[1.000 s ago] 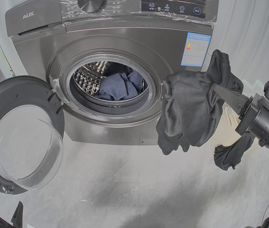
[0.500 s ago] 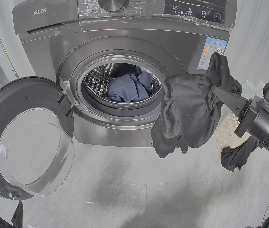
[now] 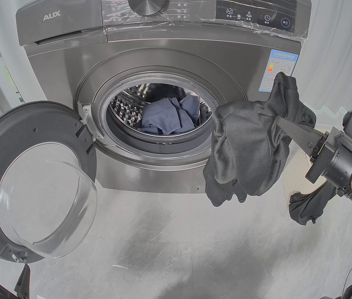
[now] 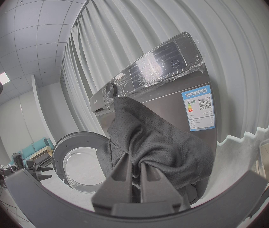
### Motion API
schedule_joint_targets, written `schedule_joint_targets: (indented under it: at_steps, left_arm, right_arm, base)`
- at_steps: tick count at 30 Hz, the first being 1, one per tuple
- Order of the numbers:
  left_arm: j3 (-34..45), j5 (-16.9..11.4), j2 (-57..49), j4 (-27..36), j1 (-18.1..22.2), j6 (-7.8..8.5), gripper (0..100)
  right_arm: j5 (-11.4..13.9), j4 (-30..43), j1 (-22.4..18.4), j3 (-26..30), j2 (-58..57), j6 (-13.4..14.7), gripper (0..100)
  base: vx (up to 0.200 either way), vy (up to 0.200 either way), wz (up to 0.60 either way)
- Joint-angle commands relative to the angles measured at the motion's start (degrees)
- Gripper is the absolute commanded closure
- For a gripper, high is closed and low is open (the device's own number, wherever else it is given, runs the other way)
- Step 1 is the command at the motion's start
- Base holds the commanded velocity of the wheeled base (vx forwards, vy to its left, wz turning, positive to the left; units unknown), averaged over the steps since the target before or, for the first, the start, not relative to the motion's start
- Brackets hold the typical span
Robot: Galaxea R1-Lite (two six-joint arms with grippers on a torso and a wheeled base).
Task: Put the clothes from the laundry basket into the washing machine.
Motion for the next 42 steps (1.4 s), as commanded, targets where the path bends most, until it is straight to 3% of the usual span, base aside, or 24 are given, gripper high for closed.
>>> schedule_joint_targets:
  at_steps: [1, 9, 12, 14, 16, 20, 24, 27, 28, 29, 31, 34, 37, 42]
  left_arm:
    - [0.84, 0.02, -0.84, 0.0, 0.01, -0.02, 0]
    - [0.84, 0.2, -0.84, -0.09, 0.01, 0.24, 0]
    - [1.01, 0.2, -0.93, -0.09, 0.19, 2.44, 0]
    - [1.01, 0.2, -0.93, -0.09, 0.19, 2.44, 0]
    - [1.01, 0.38, -0.93, -0.09, 0.19, 2.27, 0]
    - [1.01, 0.29, -0.93, -0.09, 0.28, 1.65, 0]
    - [0.92, -0.15, -0.93, -0.71, 0.28, 4.02, 0]
    - [-1.54, -0.24, -0.93, -2.29, 0.37, 3.14, 0]
    - [-9.54, -1.56, 1.89, -4.4, 1.07, 2.44, 0]
    - [-10.94, -2.35, 2.94, -4.49, 1.07, 2.53, 0]
    - [-15.25, -9.03, 6.81, -4.4, 1.33, 4.2, 0]
    - [-14.63, -16.5, 11.64, -4.4, 1.86, 4.81, 0]
    - [-12.96, -21.16, 16.74, -5.1, 1.6, 5.25, 0]
    - [-12.0, -26.17, 23.16, -6.51, 1.33, 6.4, 0]
  right_arm:
    - [0.01, 0.05, -0.04, 0.33, 0.16, 0.01, 100]
    - [0.01, -0.12, 0.13, 1.73, 1.56, 0.19, 100]
    - [-0.34, -1.09, 2.77, 1.21, 4.29, 0.98, 100]
    - [-0.34, -1.09, 2.77, 1.21, 4.29, 0.98, 100]
    - [-1.13, -1.44, 5.93, -0.46, 7.1, 1.15, 100]
    - [-2.18, -1.71, 6.46, -1.17, 8.86, 2.21, 100]
    - [-2.89, -3.2, 6.64, -1.43, 10.44, 4.76, 100]
    - [-3.59, -3.46, 7.08, -1.52, 11.14, 4.76, 100]
    - [-4.03, -3.46, 7.96, -1.87, 12.02, 4.84, 100]
    - [-4.03, -3.46, 8.04, -2.13, 12.2, 4.93, 100]
    - [-4.03, -3.55, 8.31, -4.07, 14.48, 5.11, 100]
    - [-4.12, -4.61, 8.92, -6.97, 17.38, 5.2, 100]
    - [-4.73, -8.03, 9.1, -9.16, 20.55, 5.2, 100]
    - [-7.55, -11.73, 9.19, -11.8, 23.8, 5.81, 100]
  base:
    - [0.0, 0.0, 0.0]
    - [0.0, 0.0, 0.0]
    - [0.0, 0.0, 0.0]
    - [0.0, 0.0, 0.0]
    - [0.0, 0.0, 0.0]
    - [0.0, 0.0, 0.0]
    - [0.0, 0.0, 0.0]
    - [0.0, 0.0, 0.0]
    - [0.0, 0.0, 0.0]
    - [0.0, 0.0, 0.0]
    - [0.0, 0.0, 0.0]
    - [0.0, 0.0, 0.0]
    - [0.0, 0.0, 0.0]
    - [0.0, 0.0, 0.0]
